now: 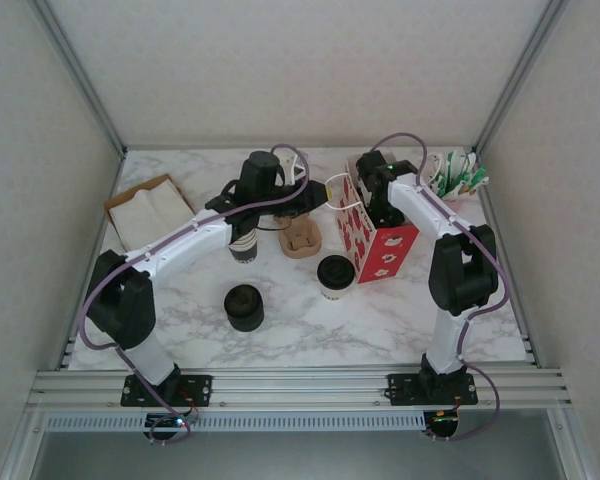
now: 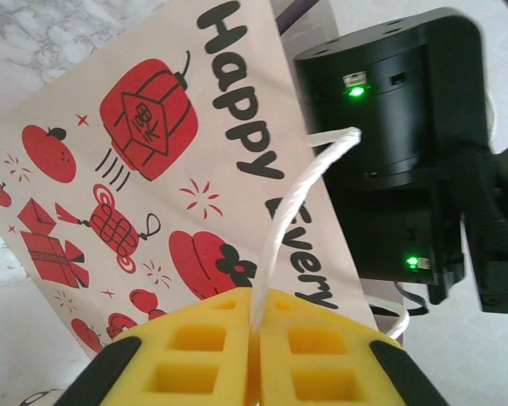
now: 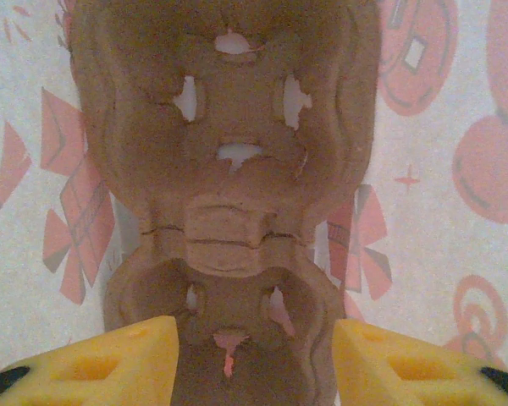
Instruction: Pack the takeout coffee
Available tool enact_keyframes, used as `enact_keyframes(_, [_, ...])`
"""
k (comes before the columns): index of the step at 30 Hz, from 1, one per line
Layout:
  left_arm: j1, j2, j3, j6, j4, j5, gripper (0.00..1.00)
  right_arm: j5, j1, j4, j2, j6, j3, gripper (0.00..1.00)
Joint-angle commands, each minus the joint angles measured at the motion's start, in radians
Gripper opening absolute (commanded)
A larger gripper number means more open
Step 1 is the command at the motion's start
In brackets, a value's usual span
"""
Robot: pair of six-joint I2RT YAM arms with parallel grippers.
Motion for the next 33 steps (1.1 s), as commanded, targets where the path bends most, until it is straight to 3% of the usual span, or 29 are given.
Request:
enact_keyframes(1, [0.009,0.022,0.049,-0.013,0.043,-0.006,0.1,0.014,-0.003,-0.04,0.003,-0.007,0.04,0.54])
enact_keyframes(18, [0.013,0.003,0.052,-0.008,0.033,-0.022,0.3,0.007,-0.004,-0.116,-0.111,0.037,0.108,0.7])
enact_keyframes(33, [0.012,-0.057,0.081,0.027,-0.013,-0.042,0.74,-0.01,-0.003,-0.124,-0.246,0.084,0.174,0.9])
